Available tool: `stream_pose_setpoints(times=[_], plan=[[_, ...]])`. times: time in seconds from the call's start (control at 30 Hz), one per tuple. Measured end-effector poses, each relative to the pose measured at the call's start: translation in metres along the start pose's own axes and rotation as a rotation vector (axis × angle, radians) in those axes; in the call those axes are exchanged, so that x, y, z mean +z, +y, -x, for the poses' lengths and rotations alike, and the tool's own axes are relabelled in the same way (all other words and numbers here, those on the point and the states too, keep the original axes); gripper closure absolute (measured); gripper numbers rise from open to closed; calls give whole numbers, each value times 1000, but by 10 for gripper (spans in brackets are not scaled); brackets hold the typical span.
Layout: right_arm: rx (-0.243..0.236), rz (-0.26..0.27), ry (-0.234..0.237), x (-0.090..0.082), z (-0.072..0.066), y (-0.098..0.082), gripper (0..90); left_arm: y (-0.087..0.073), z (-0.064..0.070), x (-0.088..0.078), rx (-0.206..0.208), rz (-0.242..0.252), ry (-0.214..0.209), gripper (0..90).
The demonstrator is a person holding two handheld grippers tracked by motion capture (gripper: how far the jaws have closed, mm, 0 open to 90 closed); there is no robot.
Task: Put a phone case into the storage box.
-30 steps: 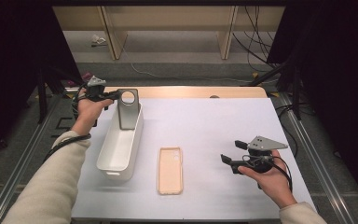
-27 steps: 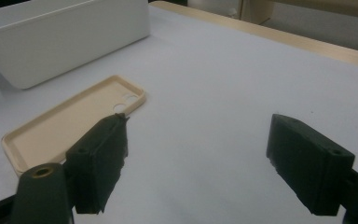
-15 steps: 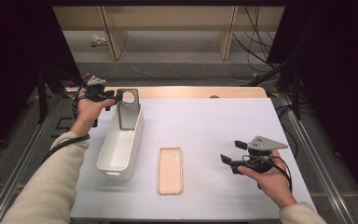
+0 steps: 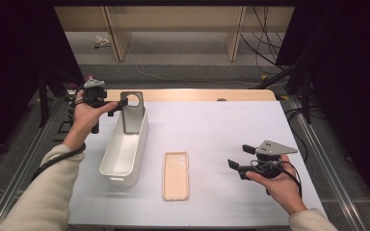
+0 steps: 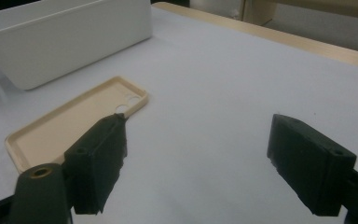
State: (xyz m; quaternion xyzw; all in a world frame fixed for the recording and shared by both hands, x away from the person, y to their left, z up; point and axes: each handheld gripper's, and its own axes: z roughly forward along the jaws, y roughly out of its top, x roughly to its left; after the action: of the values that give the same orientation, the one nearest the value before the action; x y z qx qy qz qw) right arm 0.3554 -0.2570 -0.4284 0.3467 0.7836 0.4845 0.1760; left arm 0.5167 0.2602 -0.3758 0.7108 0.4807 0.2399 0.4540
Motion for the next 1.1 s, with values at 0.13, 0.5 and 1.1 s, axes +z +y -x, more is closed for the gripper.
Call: stream_pose_setpoints(times=[0.13, 0.5, 1.1], plan=[[1, 2, 4, 0, 0, 0, 204, -9, 12, -17, 21, 16, -41, 0], [14, 0, 3, -1, 1, 0, 202, -53, 63, -63, 80, 23, -152, 0], [11, 4, 0, 0, 1, 1, 203, -82, 119, -88, 175, 36, -251, 0]])
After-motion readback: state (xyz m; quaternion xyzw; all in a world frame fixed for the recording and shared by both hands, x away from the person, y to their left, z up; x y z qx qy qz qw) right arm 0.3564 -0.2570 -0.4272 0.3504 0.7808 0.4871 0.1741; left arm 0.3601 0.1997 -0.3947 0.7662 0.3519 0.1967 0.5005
